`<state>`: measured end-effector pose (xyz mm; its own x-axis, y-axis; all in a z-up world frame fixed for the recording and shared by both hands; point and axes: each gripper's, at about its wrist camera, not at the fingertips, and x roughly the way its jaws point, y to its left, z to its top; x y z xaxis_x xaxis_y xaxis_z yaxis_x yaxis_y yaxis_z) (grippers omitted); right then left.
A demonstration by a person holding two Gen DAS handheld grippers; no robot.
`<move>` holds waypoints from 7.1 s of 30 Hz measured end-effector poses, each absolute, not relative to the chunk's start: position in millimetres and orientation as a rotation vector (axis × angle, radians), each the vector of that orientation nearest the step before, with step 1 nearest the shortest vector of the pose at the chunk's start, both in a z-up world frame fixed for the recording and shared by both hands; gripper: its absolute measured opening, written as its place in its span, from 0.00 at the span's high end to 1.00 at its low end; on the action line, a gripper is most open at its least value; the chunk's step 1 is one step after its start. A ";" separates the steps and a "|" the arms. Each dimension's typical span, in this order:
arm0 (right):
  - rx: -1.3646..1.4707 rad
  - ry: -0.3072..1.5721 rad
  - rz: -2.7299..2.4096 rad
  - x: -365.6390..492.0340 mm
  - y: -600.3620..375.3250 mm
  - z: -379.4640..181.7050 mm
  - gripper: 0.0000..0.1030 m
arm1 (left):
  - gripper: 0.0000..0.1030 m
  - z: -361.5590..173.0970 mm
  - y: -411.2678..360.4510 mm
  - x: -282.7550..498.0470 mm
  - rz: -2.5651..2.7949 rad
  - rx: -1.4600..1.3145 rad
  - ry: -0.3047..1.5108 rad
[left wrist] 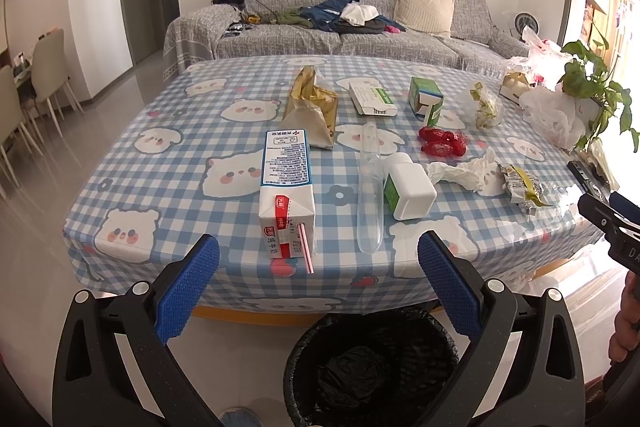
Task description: Collect trash
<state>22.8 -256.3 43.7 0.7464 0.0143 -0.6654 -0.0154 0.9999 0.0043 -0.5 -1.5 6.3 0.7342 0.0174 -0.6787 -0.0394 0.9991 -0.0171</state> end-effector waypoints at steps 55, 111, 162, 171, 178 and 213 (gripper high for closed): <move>0.013 0.923 -0.071 144.3 -267.4 -21.2 0.14 | 0.11 -47.1 30.0 122.5 0.131 -0.025 0.935; 0.056 0.935 -0.078 132.3 -272.1 -18.2 0.73 | 0.60 -44.9 22.2 98.1 0.056 -0.045 0.969; -0.025 0.988 0.066 -33.3 -174.5 -69.1 0.73 | 0.60 -95.3 31.1 -65.4 0.015 -0.152 0.954; -0.061 1.061 0.102 -41.9 -138.7 -120.1 0.73 | 0.60 -137.7 43.1 -61.5 0.036 -0.166 0.997; -0.089 1.095 0.096 -36.3 -123.8 -143.7 0.72 | 0.60 -154.4 43.9 -62.0 0.033 -0.136 0.993; -0.091 1.079 -0.064 -32.8 -206.9 -149.6 0.08 | 0.60 -184.8 -22.1 -47.7 -0.045 -0.092 1.054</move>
<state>-32.8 -206.9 -149.6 0.4708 -0.0961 -0.8770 0.0076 0.9945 -0.1049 -47.7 -22.1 -184.8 0.4938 -0.0817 -0.8657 -0.0068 0.9952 -0.0978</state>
